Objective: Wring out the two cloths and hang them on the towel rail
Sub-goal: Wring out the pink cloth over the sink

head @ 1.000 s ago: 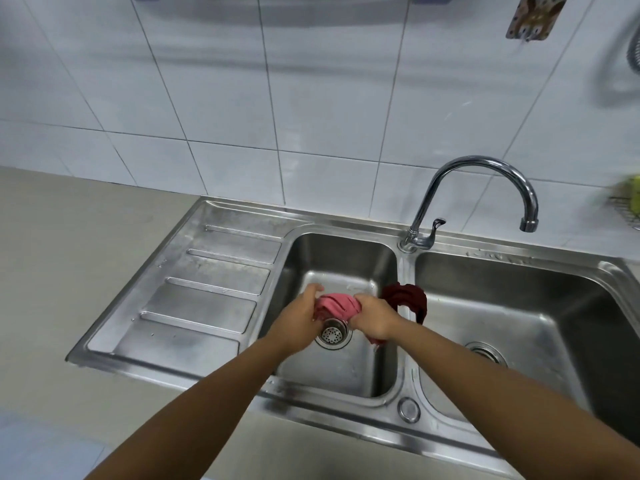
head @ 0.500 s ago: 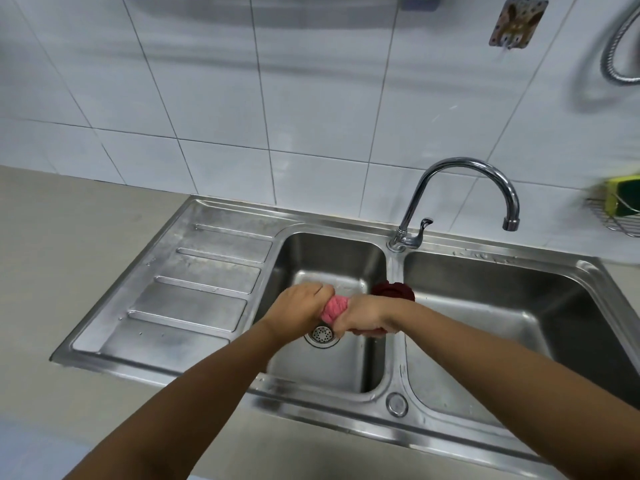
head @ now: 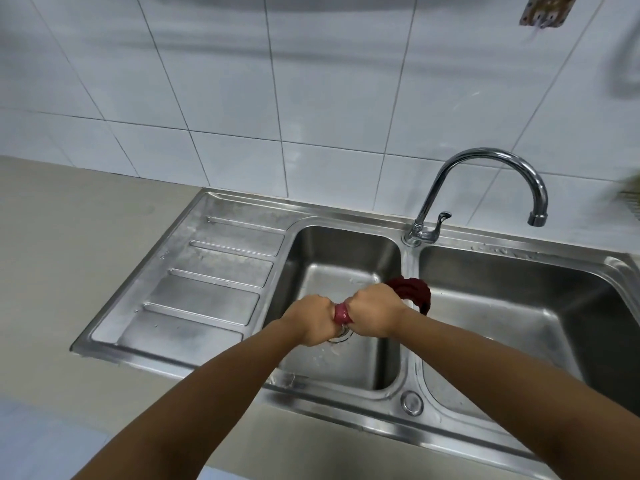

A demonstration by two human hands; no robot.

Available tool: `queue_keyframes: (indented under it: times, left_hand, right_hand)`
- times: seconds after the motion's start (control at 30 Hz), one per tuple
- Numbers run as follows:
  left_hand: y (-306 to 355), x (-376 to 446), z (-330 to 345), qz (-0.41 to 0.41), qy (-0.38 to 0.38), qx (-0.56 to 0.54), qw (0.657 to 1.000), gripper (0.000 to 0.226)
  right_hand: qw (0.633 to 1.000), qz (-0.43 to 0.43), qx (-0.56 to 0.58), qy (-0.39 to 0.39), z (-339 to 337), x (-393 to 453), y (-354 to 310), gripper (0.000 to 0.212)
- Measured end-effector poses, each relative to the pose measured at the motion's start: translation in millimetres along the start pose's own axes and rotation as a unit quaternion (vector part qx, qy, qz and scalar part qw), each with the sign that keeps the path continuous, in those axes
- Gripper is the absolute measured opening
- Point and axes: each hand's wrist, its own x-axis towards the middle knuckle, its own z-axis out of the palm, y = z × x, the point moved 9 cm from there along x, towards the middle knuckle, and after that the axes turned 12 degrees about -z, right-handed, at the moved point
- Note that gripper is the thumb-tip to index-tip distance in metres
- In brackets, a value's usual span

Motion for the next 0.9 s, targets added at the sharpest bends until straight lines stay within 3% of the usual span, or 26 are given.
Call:
queue_keyframes:
  times: [0.13, 0.23, 0.37, 0.5, 0.7, 0.9]
  left_hand:
    - [-7, 6, 7, -0.015, -0.033, -0.091, 0.995, 0.025]
    - [-13, 11, -2, -0.017, 0.062, 0.011, 0.998, 0.026]
    - [-9, 13, -20, -0.001, 0.178, 0.025, 0.984, 0.019]
    - [-1, 17, -19, -0.036, 0.159, 0.016, 0.987, 0.016]
    - [3, 12, -17, -0.044, 0.115, 0.039, 0.992, 0.019]
    - [3, 6, 4, -0.072, 0.004, -0.071, 0.995, 0.023]
  right_hand:
    - [1.000, -0.020, -0.007, 0.012, 6, 9, 2, 0.025]
    - [0.999, 0.004, 0.004, 0.033, 3, 13, 10, 0.023]
    - [0.983, 0.145, 0.098, 0.056, 10, 11, 29, 0.024]
    - [0.938, 0.272, 0.209, 0.051, 21, 3, 36, 0.021]
    - [0.984, 0.159, 0.064, 0.042, 7, -3, 28, 0.020]
    - [0.999, 0.042, -0.008, 0.001, 4, -7, 16, 0.023]
